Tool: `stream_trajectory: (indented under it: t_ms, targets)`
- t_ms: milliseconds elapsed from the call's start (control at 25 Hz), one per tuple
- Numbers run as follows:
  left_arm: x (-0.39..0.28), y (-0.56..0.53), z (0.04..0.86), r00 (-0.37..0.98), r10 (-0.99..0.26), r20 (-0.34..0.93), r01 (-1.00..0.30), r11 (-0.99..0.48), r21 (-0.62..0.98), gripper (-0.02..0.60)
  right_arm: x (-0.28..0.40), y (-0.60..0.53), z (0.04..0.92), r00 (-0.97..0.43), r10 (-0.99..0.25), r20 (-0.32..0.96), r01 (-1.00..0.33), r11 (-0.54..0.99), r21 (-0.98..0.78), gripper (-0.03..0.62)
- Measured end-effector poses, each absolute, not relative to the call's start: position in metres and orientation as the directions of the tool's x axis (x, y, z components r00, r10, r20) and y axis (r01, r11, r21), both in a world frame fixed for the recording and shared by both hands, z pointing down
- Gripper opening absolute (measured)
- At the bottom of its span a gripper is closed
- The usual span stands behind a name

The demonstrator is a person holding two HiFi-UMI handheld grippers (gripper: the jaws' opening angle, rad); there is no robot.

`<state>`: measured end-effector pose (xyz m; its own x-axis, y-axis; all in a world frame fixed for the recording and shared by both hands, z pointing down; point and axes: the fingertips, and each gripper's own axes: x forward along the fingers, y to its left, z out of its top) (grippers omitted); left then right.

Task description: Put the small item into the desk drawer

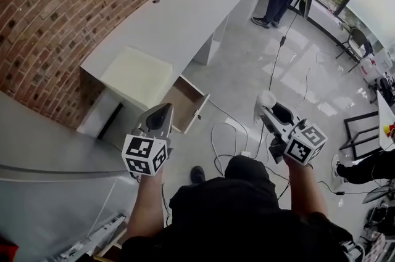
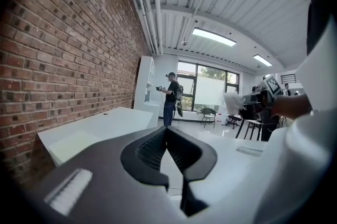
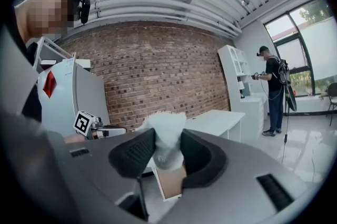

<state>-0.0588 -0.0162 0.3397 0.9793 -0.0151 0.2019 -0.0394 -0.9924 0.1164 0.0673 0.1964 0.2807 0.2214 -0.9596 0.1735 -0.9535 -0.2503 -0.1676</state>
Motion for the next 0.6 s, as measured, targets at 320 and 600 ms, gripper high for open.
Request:
stream_trajectory:
  t_ms: [320, 600]
  targets:
    - [-0.068, -0.04, 0.359, 0.975, -0.056, 0.215, -0.092, -0.983, 0.161, 0.012, 0.061, 0.137, 0.274, 0.111, -0.978, 0.178, -0.98, -0.137, -0.141, 0.144]
    - [-0.048, -0.058, 0.368, 0.964, -0.073, 0.255, -0.113, -0.983, 0.146, 0.012, 0.093, 0.109, 0.292, 0.07, -0.983, 0.169, -0.975, -0.104, -0.198, 0.146]
